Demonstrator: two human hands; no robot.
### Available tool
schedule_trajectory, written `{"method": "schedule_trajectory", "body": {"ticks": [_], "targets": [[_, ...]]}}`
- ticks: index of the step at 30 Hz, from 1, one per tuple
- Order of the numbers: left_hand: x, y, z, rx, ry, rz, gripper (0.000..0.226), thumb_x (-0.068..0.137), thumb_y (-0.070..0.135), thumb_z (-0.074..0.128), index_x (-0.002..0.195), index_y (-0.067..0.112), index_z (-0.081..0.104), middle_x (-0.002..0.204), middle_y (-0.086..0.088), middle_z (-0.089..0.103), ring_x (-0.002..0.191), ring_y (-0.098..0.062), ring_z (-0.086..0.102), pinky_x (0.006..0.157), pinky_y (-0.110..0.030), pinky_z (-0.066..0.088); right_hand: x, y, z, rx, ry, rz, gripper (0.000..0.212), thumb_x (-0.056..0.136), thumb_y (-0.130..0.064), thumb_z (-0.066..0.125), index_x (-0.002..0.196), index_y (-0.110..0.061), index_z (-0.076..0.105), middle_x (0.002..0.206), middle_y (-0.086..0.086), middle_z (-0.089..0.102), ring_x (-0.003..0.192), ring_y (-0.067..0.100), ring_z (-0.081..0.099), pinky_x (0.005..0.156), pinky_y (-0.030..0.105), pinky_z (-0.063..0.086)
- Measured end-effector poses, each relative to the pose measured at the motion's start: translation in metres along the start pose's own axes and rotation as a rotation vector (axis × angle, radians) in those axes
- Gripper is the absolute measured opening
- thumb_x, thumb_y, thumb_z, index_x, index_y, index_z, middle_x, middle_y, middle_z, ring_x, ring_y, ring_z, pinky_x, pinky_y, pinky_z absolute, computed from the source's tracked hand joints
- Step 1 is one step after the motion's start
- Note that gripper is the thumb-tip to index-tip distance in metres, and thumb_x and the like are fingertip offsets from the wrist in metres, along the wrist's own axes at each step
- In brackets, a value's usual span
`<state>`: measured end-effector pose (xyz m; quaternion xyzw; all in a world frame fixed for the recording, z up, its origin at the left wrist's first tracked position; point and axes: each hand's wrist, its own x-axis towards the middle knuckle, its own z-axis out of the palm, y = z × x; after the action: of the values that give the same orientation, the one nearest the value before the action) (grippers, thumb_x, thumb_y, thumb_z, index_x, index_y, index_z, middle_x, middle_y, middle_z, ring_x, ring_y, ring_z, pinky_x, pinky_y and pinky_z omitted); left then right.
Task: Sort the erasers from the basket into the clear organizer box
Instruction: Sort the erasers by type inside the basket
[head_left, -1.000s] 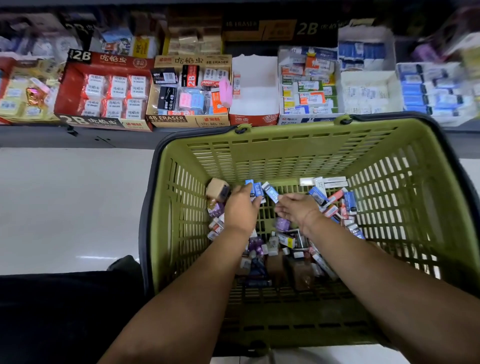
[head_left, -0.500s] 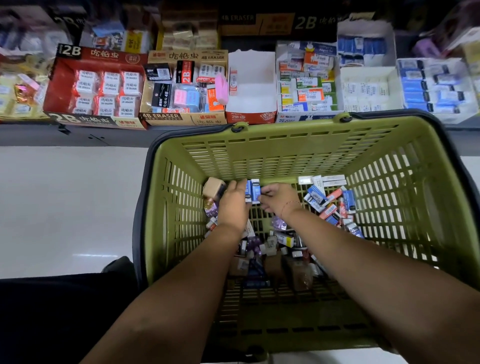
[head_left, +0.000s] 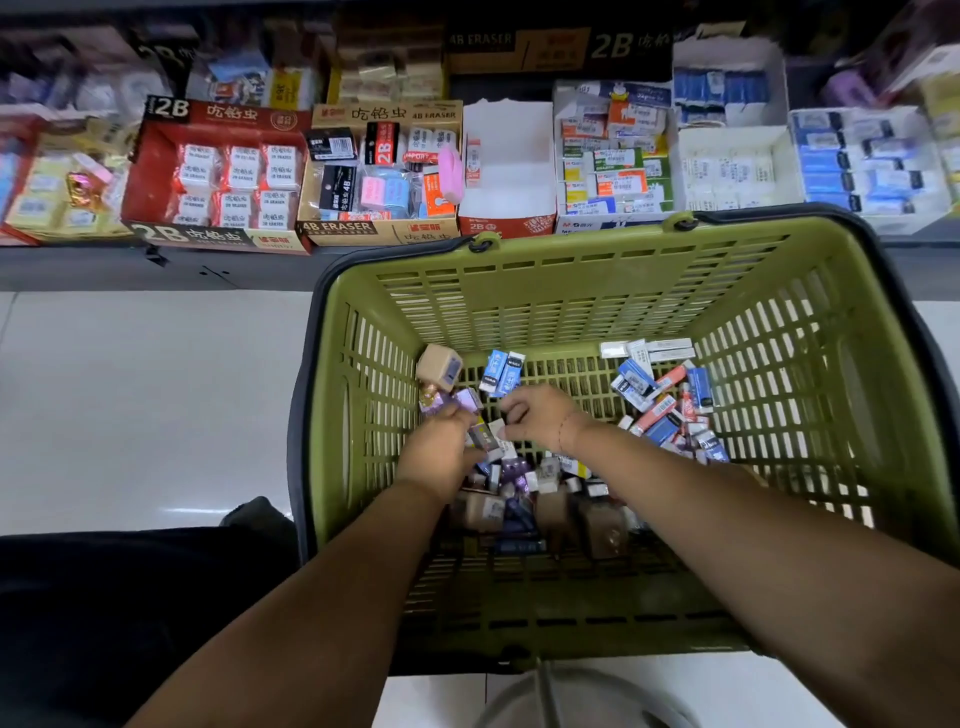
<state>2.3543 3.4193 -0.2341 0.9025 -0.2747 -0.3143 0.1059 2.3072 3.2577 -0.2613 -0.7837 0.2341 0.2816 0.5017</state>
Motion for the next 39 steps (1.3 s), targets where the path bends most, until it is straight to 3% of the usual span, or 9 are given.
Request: {"method": "schedule_trajectory", "body": {"ticks": [4, 10, 14, 20, 25, 29, 32, 34, 39], "targets": [[-0.005, 0.004, 0.005, -0.068, -0.106, -0.101, 0.067, 0.088, 0.037, 0.065, 0.147, 0.018, 0.038, 0.145, -0.011, 0.040, 0.129, -0.027, 0.044, 0.099, -0.031, 0.038, 0.000, -0.004, 0.011, -0.294, -0.069, -0.050, 0.053, 0.081, -0.027, 0.073, 0.129, -0.016, 0.054, 0.111, 0.006, 0.056, 0.098, 0.023, 0.056, 0.078, 0.024, 0.041], [0.003, 0.010, 0.003, -0.019, -0.145, -0.160, 0.070, 0.091, 0.047, 0.058, 0.150, 0.025, 0.028, 0.141, -0.011, 0.048, 0.122, -0.028, 0.052, 0.093, -0.035, 0.047, -0.007, 0.002, 0.002, -0.222, -0.025, -0.082, 0.021, 0.079, -0.013, 0.074, 0.090, -0.013, 0.057, 0.088, -0.001, 0.052, 0.083, 0.018, 0.051, 0.072, 0.026, 0.041], [0.005, 0.015, 0.004, -0.013, -0.096, -0.199, 0.063, 0.090, 0.042, 0.062, 0.144, 0.023, 0.037, 0.130, -0.009, 0.059, 0.114, -0.028, 0.058, 0.088, -0.035, 0.050, -0.015, 0.007, -0.020, -0.012, 0.088, -0.027, 0.018, 0.080, -0.006, 0.072, 0.096, -0.010, 0.064, 0.079, -0.004, 0.054, 0.081, 0.019, 0.054, 0.078, 0.030, 0.048], [0.006, 0.012, 0.003, -0.040, -0.151, -0.240, 0.047, 0.084, 0.040, 0.070, 0.118, 0.017, 0.046, 0.109, -0.010, 0.066, 0.099, -0.029, 0.062, 0.071, -0.029, 0.041, -0.021, 0.021, -0.060, 0.567, 0.476, 0.216, 0.021, 0.085, 0.004, 0.064, 0.070, -0.009, 0.057, 0.092, 0.020, 0.062, 0.054, 0.019, 0.061, 0.039, 0.014, 0.044], [0.008, 0.012, 0.002, -0.020, -0.136, -0.234, 0.049, 0.082, 0.043, 0.072, 0.115, 0.015, 0.047, 0.107, -0.009, 0.065, 0.097, -0.028, 0.061, 0.069, -0.029, 0.041, -0.016, 0.026, -0.050, 0.446, 0.589, 0.341, 0.013, 0.081, -0.009, 0.073, 0.073, -0.006, 0.063, 0.103, 0.018, 0.068, 0.097, 0.032, 0.063, 0.094, 0.036, 0.050], [0.010, 0.011, 0.004, -0.012, -0.122, -0.214, 0.047, 0.080, 0.041, 0.074, 0.109, 0.011, 0.051, 0.102, -0.011, 0.065, 0.095, -0.030, 0.061, 0.068, -0.032, 0.040, -0.009, 0.021, -0.052, 0.449, 0.526, 0.323, 0.028, 0.083, -0.007, 0.069, 0.063, -0.014, 0.051, 0.099, 0.022, 0.068, 0.095, 0.035, 0.065, 0.088, 0.046, 0.054], [0.010, 0.009, 0.004, -0.096, -0.102, -0.240, 0.036, 0.080, 0.039, 0.075, 0.085, 0.014, 0.049, 0.078, -0.005, 0.056, 0.076, -0.024, 0.055, 0.061, -0.030, 0.034, -0.009, 0.020, -0.056, 0.353, 0.428, 0.330, 0.024, 0.083, -0.010, 0.068, 0.065, -0.015, 0.054, 0.076, 0.012, 0.065, 0.073, 0.025, 0.066, 0.079, 0.045, 0.057], [0.010, 0.007, 0.006, -0.283, -0.075, -0.277, 0.034, 0.083, 0.034, 0.073, 0.070, 0.016, 0.048, 0.066, -0.002, 0.052, 0.065, -0.020, 0.050, 0.056, -0.028, 0.034, -0.012, 0.021, -0.055, 0.286, 0.456, 0.310, 0.028, 0.083, -0.016, 0.071, 0.063, -0.017, 0.051, 0.082, 0.012, 0.064, 0.084, 0.029, 0.066, 0.085, 0.043, 0.055], [0.016, 0.009, 0.003, -0.533, -0.060, -0.267, 0.026, 0.089, 0.027, 0.067, 0.095, 0.001, 0.067, 0.087, -0.007, 0.062, 0.085, -0.019, 0.056, 0.074, -0.024, 0.041, -0.032, 0.023, -0.047, -0.162, 0.232, 0.237, 0.031, 0.080, -0.043, 0.071, 0.074, -0.021, 0.050, 0.098, 0.006, 0.066, 0.096, 0.023, 0.059, 0.080, 0.030, 0.047]]}}
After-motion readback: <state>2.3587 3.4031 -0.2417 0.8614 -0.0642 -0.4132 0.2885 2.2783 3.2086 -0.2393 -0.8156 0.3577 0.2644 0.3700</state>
